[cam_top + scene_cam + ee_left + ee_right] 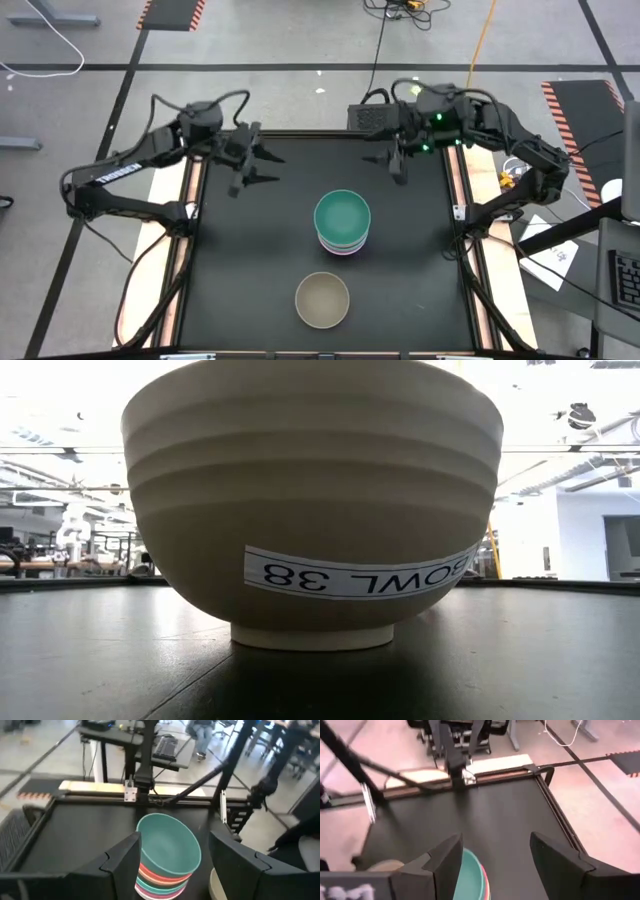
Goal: Nest bowls inside each other
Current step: Stack the gray bowl on top of the dark green bowl
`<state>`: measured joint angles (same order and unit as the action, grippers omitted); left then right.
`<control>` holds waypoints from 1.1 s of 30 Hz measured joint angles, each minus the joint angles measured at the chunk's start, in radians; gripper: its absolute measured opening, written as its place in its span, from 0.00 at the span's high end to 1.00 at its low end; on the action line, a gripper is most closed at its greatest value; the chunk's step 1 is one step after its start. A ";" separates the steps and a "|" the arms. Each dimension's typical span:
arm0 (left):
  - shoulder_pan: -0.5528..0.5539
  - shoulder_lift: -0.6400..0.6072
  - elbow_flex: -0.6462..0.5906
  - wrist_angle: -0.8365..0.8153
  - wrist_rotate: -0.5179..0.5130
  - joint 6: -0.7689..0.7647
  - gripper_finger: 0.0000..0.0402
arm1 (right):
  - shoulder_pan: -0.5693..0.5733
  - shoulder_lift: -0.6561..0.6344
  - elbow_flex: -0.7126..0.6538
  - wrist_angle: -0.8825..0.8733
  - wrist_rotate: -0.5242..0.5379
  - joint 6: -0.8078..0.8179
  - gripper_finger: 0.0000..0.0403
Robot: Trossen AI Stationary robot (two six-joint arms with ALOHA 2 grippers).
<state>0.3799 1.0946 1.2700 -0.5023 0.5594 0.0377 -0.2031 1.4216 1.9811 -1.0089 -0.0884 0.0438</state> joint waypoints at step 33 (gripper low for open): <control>-0.629 -0.250 -0.785 0.625 -0.316 -0.513 0.42 | 0.408 -0.552 -1.154 0.759 0.137 0.230 0.44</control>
<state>-0.2495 0.8442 0.4848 0.1231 0.2437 -0.4754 0.2046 0.8696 0.8269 -0.2501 0.0481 0.2733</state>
